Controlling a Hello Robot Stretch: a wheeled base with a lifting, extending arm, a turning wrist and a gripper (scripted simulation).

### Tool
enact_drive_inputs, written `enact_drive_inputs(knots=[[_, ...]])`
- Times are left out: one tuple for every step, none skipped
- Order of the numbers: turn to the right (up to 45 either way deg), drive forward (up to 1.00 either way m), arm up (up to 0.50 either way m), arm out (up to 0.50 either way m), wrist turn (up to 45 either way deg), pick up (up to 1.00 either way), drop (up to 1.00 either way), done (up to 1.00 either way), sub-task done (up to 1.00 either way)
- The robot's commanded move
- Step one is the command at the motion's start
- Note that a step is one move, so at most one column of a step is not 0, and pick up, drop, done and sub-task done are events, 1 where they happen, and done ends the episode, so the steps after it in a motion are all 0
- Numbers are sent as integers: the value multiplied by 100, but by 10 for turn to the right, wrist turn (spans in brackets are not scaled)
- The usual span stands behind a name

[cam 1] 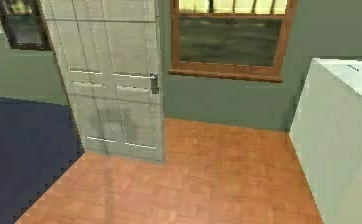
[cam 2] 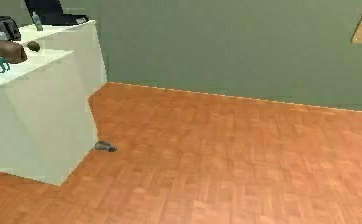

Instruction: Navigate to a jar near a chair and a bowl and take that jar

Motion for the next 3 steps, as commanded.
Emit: enact_drive_inputs(knots=[[-270,0,0,0,0,0,0,0,0],[0,55,0,0,0,0,0,0,0],[-450,0,0,0,0,0,0,0,0]])
